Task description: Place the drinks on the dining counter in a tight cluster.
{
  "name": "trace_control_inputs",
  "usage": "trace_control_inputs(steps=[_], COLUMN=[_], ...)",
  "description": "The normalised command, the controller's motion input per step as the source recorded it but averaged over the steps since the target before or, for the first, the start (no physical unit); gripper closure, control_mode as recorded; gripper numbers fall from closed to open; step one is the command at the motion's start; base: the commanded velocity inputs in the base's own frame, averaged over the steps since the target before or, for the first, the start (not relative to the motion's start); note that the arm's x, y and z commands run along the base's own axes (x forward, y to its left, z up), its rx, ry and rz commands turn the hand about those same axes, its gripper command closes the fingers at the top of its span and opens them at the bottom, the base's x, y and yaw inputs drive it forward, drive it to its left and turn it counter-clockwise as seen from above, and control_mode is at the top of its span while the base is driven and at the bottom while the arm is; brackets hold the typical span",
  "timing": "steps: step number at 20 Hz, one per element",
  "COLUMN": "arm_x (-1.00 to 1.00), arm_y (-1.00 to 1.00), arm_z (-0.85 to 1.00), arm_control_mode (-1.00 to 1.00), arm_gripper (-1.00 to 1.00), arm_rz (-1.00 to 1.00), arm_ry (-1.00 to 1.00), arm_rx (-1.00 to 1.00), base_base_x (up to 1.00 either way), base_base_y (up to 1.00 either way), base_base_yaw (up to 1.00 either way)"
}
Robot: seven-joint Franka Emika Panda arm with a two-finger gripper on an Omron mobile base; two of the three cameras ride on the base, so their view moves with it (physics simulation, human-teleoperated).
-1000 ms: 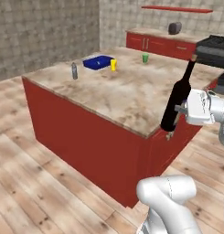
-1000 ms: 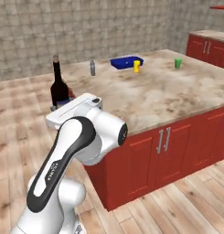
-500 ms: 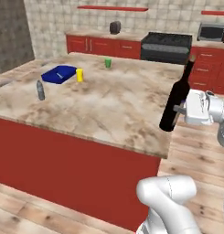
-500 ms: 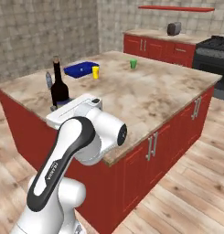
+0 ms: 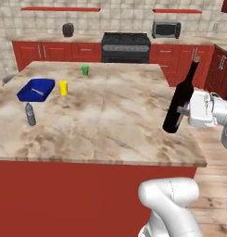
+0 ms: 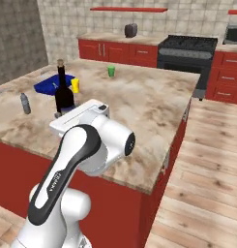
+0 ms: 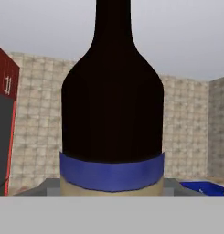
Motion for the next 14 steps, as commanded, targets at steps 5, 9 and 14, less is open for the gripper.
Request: trace_control_inputs(steps=[5,9,14], arm_x=[0.0,0.0,0.0], arm_y=[0.0,0.0,0.0], arm_z=[0.0,0.0,0.0], arm_control_mode=[1.0,1.0,1.0], arm_gripper=[1.0,1.0,1.0], arm_rz=[0.0,0.0,0.0], arm_ry=[0.0,0.0,0.0], arm_rx=[0.0,0.0,0.0], base_base_x=[0.0,0.07,0.25], base_base_y=[1.0,1.0,0.96], base_base_yaw=[-0.1,-0.02,-0.06])
